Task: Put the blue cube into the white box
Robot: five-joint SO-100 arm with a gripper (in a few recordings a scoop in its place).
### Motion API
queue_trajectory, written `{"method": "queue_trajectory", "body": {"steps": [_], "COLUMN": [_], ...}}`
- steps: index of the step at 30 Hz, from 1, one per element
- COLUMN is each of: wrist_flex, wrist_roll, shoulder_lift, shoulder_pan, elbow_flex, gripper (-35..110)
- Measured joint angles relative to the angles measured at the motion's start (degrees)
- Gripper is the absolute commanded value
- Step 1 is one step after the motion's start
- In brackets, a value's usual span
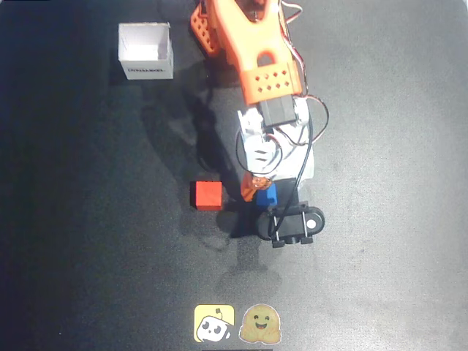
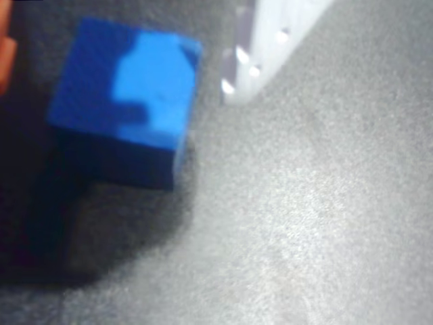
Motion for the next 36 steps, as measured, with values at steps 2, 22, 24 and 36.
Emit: {"method": "queue_trajectory", "body": {"steps": [2,22,24,36], "wrist_flex": [-0.26,-4.39,-4.48,15.03], "wrist_roll": [0.0,2.46,2.72,15.12], "shoulder_lift": [-0.44,-4.66,-4.75,8.17], "shoulder_pan": [0.18,0.18,0.18,2.29], "elbow_flex": [0.0,1.41,1.41,-2.9], "gripper": [24,0,0,0]}}
